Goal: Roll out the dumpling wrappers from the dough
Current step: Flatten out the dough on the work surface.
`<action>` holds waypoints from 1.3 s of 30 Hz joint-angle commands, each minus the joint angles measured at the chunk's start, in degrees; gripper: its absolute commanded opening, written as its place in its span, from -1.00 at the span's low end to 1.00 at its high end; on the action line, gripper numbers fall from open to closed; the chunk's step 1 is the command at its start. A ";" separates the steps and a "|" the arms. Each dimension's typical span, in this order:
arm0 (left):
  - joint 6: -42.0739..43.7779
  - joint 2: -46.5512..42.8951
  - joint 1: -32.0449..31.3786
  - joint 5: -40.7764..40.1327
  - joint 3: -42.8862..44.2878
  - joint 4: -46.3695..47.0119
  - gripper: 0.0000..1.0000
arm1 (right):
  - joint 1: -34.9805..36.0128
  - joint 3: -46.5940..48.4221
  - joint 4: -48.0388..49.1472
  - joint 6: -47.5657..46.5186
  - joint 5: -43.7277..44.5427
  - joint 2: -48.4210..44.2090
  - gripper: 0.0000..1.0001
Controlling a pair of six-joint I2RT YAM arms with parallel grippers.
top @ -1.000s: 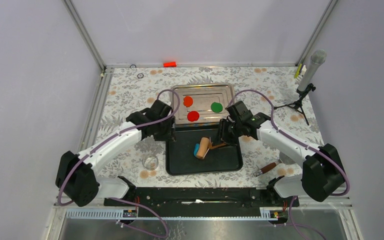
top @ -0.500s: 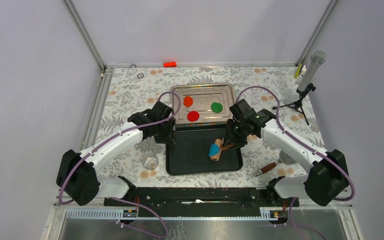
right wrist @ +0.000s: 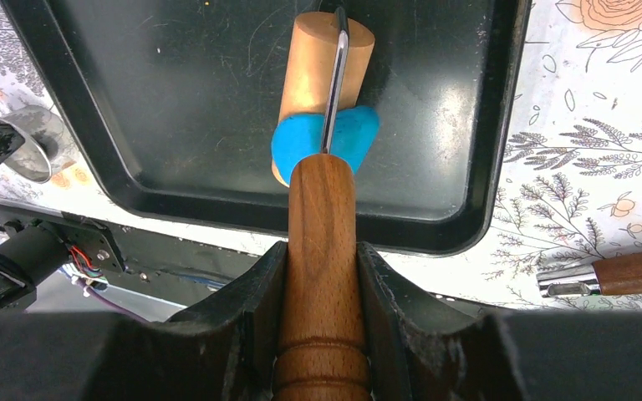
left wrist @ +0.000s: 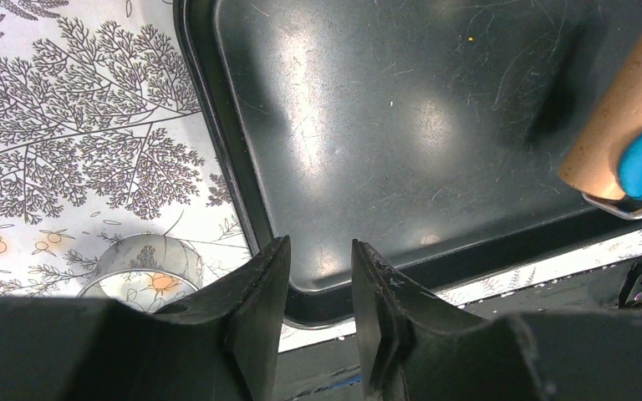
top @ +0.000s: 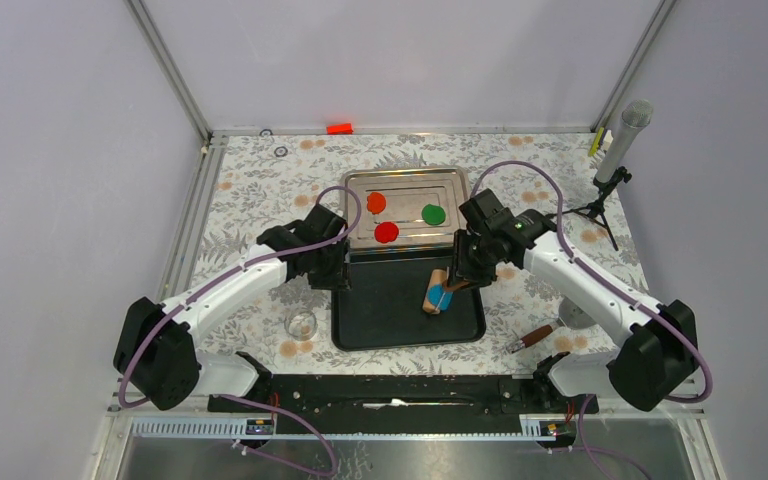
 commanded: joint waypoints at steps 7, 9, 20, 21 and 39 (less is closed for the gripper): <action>-0.79 -0.87 -0.22 -0.77 0.01 0.68 -0.25 | 1.49 2.20 5.89 1.41 -4.89 2.26 -1.00; -0.78 -0.74 -0.21 -0.76 0.14 0.72 -0.26 | 2.07 2.21 7.45 2.03 -6.62 2.20 -1.00; -0.76 -0.67 -0.22 -0.47 1.60 0.42 -0.31 | 7.07 5.13 10.96 4.16 -7.74 7.13 -1.00; -0.70 -0.72 -0.22 -0.30 1.64 0.42 -0.31 | 7.21 4.53 11.43 4.24 -7.65 7.75 -1.00; -4.56 0.34 -2.56 7.54 -1.94 7.86 -0.43 | 7.27 -9.09 10.43 3.77 -3.66 3.55 -1.00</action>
